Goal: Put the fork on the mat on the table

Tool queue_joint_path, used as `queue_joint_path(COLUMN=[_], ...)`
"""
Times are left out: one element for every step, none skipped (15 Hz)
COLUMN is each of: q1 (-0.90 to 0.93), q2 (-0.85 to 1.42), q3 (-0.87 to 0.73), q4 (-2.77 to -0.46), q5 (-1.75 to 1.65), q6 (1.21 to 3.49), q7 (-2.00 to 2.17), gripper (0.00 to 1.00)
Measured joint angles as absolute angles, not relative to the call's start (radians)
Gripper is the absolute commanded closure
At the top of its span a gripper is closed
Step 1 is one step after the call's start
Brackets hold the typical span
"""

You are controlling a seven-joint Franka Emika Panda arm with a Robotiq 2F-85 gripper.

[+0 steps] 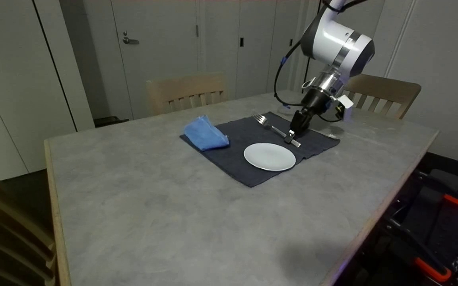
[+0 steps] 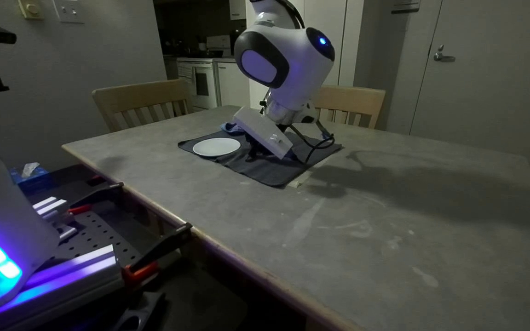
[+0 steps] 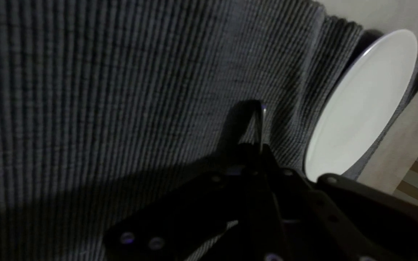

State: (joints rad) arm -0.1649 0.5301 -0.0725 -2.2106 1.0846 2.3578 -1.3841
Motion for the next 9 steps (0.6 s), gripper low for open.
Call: queue_joint_path(q1=[-0.165, -0.165, -0.165, -0.165, -0.165, -0.165, -0.164, -0.163, -0.163], q2=[0.53, 0.53, 0.53, 0.53, 0.53, 0.53, 0.529, 0.529, 0.528], q3=[-0.073, -0.073, -0.073, -0.073, -0.073, -0.072, -0.072, -0.072, -0.072], q4=[-2.209, -2.208, -2.206, -2.204, -2.202, -2.2, -2.197, -2.195, -2.193], q5=[1.068, 1.052, 1.035, 1.015, 0.993, 0.971, 0.946, 0.922, 0.9], q6=[2.352, 2.348, 2.344, 2.341, 2.339, 2.337, 2.337, 2.336, 2.336], q7=[-1.378, -1.371, -1.359, -1.342, -1.321, -1.298, -1.272, -1.246, -1.223], gripper=[0.99, 0.99, 0.99, 0.99, 0.99, 0.99, 0.99, 0.87, 0.71])
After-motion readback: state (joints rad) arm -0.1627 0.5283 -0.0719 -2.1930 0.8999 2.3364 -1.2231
